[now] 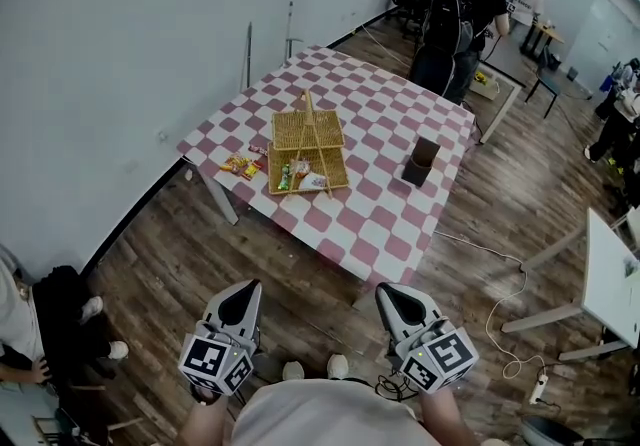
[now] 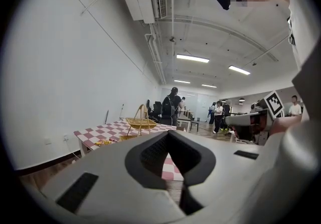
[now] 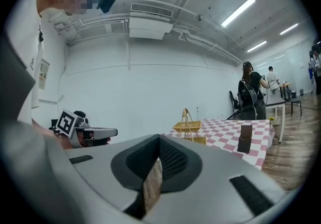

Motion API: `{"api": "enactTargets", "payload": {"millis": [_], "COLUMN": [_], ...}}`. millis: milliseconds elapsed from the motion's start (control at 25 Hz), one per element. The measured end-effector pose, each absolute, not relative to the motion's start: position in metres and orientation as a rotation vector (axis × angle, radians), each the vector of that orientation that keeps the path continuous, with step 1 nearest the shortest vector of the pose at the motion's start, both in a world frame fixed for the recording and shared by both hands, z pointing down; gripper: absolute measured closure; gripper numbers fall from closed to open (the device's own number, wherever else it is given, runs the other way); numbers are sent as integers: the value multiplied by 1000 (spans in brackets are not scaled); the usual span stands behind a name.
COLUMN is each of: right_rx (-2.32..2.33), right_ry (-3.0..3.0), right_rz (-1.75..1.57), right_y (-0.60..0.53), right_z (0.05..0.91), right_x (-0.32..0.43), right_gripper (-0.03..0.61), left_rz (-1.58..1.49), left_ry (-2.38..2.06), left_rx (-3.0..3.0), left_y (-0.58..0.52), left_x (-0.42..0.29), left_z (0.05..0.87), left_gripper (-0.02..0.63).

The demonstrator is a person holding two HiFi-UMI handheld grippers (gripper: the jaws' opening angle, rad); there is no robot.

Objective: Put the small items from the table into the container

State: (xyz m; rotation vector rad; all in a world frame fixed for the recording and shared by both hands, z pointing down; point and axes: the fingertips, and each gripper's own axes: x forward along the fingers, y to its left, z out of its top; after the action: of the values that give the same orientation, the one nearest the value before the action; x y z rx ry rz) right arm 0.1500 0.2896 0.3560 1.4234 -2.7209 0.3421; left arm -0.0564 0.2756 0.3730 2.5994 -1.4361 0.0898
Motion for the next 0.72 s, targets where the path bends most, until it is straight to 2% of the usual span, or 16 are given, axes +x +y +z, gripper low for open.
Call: {"api": "enactTargets", "payload": {"millis": [720], "right_rx": [1497], "right_ry": [-2729], "right_rz": [384], "right_y": [297], "right_z": [351], "right_x": [128], "right_gripper": [568], "left_rz": [74], "left_ry": [-1399], "left_rx": [2624], "left_y": [281], "left_x": [-86], "left_z": [375], "left_gripper": [618]}}
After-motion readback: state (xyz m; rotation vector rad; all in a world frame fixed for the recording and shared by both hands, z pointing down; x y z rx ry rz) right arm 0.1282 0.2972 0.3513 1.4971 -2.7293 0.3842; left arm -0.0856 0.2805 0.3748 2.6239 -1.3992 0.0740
